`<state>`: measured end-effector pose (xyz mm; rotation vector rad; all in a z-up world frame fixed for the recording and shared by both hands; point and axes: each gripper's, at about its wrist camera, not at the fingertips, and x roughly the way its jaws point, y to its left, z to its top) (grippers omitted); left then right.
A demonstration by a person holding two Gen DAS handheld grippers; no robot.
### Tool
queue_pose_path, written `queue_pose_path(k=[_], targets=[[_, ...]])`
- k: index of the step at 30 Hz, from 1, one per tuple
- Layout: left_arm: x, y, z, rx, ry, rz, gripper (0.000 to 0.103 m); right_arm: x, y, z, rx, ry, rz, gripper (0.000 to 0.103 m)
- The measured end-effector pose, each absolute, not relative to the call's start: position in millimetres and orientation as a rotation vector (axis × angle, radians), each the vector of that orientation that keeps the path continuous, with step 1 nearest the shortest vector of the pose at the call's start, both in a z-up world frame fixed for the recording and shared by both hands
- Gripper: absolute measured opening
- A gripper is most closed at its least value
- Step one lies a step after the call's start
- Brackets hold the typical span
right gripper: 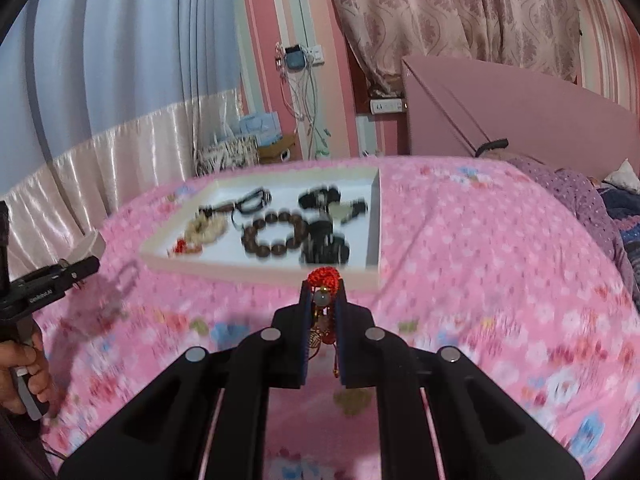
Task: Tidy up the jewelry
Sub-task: 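Carry the watch and red tassel charm over the white tray with both grippers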
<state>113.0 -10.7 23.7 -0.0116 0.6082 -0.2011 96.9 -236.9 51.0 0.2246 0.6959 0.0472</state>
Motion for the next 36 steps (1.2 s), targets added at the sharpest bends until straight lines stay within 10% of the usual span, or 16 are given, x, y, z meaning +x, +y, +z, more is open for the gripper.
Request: queue_pose_path(k=[16, 36], targets=[[206, -47, 100, 0.036, 0.487, -0.273, 0.050, 201, -246, 107, 0.172, 0.644, 0.109, 0.010], [257, -91, 30, 0.010, 0.678, -0.332, 0.050, 294, -262, 56, 0.158, 0.802, 0.066, 0.010]])
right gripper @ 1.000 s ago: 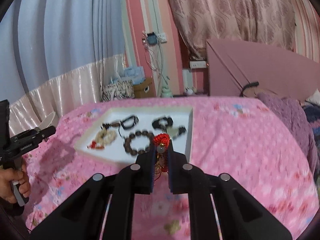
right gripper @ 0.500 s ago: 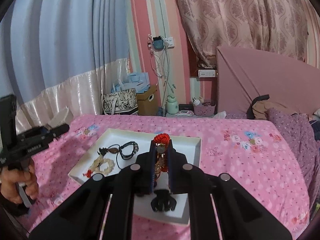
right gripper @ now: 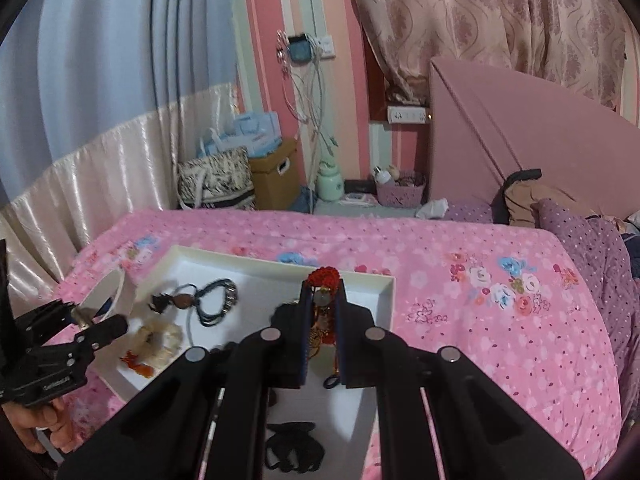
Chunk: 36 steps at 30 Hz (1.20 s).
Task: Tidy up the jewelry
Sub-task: 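Carry the watch and red tassel charm over the white tray with both grippers, then lower the watch and tassel into the tray and open both grippers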
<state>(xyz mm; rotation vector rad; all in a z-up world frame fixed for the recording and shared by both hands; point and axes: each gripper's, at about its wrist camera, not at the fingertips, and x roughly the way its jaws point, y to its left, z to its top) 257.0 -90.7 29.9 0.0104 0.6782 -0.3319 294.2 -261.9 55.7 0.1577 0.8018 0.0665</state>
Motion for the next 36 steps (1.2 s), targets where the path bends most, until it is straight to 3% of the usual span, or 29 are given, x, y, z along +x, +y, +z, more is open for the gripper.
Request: queue_pose_path(k=[13, 36], targets=[[264, -91, -2, -0.025, 0.725, -0.335, 0.050, 270, -263, 7, 0.167, 0.909, 0.064, 0.010], [280, -112, -37, 0.050, 0.830, -0.348, 0.050, 282, -255, -31, 0.138, 1.004, 0.058, 0.010]])
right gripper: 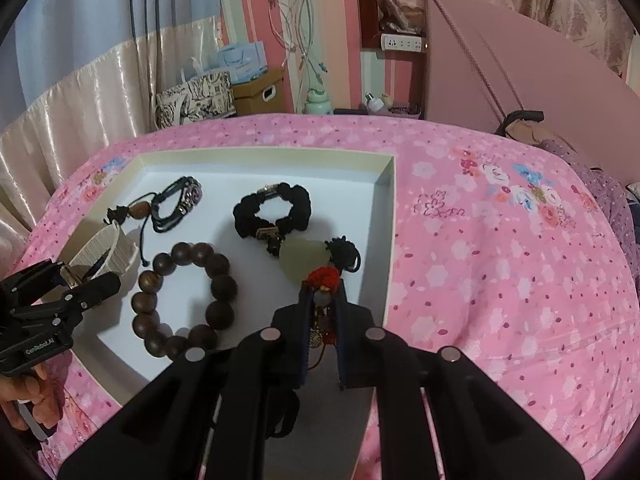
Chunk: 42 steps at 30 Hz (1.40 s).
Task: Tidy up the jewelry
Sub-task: 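Lower the watch and tassel into the tray and open both grippers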
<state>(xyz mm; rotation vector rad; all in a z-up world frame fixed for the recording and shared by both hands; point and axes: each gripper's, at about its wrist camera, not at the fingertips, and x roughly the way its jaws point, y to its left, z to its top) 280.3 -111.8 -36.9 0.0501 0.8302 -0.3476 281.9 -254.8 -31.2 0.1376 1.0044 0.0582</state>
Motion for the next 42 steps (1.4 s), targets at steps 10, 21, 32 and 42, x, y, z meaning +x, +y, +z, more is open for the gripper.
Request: queue_pose_path(k=[10, 21, 32, 42], targets=[[286, -116, -47, 0.060, 0.871, -0.369, 0.051, 284, -259, -38, 0.142, 1.030, 0.054, 0.011], [281, -118, -36, 0.062, 0.843, -0.380, 0.058, 283, -255, -30, 0.132, 1.017, 0.090, 0.014], [266, -113, -14, 0.074, 0.789, -0.381, 0.060, 284, -256, -27, 0.126, 1.017, 0.067, 0.031], [240, -93, 28, 0.063, 0.639, -0.354, 0.085, 267, -255, 12, 0.104, 0.945, 0.037, 0.032]])
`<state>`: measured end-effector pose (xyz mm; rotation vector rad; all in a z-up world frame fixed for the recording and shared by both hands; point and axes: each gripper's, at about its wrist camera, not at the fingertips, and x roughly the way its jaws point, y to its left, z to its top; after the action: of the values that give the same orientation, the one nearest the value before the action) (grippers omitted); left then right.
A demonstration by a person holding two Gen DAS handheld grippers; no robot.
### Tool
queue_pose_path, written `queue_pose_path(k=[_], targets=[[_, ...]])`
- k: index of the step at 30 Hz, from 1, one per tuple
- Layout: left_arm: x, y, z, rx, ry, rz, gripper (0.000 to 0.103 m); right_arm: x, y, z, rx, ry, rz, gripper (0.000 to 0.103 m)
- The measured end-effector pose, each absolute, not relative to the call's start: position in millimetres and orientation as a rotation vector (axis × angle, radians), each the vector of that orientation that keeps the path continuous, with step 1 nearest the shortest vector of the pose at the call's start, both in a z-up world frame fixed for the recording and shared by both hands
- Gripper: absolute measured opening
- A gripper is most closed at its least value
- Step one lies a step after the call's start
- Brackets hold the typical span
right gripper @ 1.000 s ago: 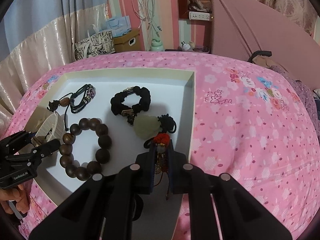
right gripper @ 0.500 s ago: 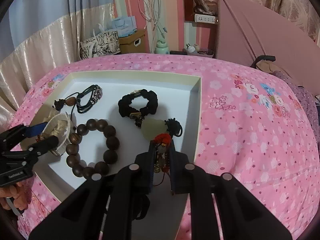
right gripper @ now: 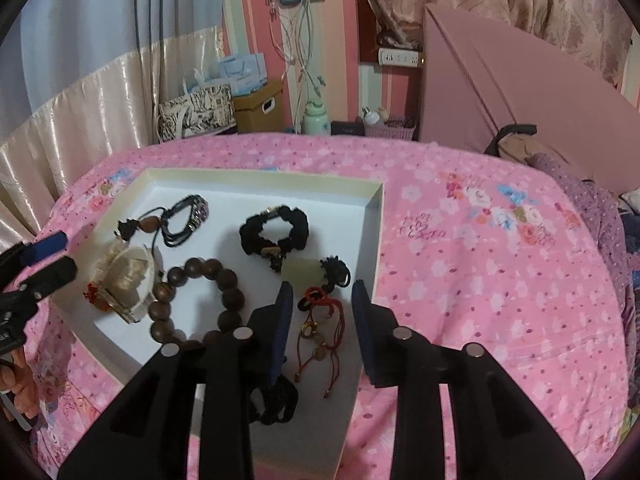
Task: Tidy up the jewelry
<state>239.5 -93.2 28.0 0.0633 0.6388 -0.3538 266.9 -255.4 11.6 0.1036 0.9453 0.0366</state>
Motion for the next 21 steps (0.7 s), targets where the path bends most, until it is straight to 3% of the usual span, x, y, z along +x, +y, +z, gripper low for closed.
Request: queue_pose_path(k=[1, 2, 3, 7, 10, 12, 21], targets=[[232, -90, 35, 0.071, 0.601, -0.339, 0.097, 262, -254, 19, 0.094, 0.932, 0.028, 0.036], [224, -85, 41, 0.074, 0.565, -0.328, 0.100, 255, -253, 30, 0.085, 0.905, 0.017, 0.048], [218, -82, 45, 0.077, 0.546, -0.322, 0.100, 249, -252, 38, 0.079, 0.883, 0.012, 0.060], [186, -61, 64, 0.096, 0.478, -0.291, 0.100, 217, -246, 71, 0.053, 0.805, -0.008, 0.077], [160, -42, 72, 0.096, 0.439, -0.262, 0.100, 188, -246, 85, 0.074, 0.771, -0.007, 0.079], [144, -30, 74, 0.101, 0.425, -0.230, 0.100, 171, -246, 89, 0.087, 0.752, -0.022, 0.087], [95, 11, 56, 0.044, 0.420, -0.160, 0.100, 104, -234, 70, 0.084, 0.689, -0.086, 0.089]])
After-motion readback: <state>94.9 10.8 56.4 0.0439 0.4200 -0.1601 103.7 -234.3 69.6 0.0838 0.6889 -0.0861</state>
